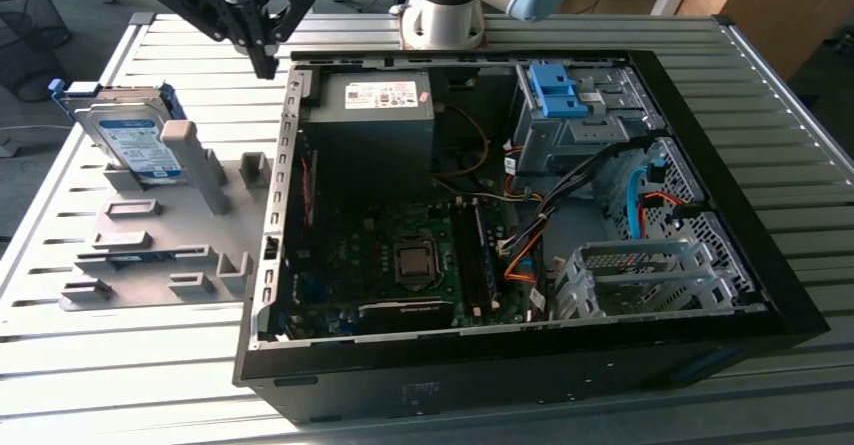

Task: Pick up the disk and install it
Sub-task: 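Reach for the disk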

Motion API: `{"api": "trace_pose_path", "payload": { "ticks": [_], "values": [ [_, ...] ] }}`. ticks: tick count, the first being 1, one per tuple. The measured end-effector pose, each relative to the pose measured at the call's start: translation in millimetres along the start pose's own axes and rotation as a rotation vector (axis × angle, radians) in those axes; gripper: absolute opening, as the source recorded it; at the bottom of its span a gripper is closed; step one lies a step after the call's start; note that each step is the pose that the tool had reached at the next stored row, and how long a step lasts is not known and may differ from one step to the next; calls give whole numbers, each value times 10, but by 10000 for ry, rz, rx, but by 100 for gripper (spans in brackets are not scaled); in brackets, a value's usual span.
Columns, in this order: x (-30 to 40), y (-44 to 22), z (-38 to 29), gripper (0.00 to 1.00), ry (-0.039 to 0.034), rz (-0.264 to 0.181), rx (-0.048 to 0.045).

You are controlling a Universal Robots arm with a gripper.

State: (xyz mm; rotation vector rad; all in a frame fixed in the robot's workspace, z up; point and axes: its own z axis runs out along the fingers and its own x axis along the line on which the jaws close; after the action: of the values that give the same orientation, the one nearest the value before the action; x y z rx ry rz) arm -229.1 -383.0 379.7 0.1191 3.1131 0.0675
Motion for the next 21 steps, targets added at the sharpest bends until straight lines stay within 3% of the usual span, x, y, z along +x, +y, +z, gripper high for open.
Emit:
{"api": "trace_pose_path", "payload": {
  "ticks": [21],
  "values": [
    [36,-3,20,11,-1,0,-1]
  ]
}}
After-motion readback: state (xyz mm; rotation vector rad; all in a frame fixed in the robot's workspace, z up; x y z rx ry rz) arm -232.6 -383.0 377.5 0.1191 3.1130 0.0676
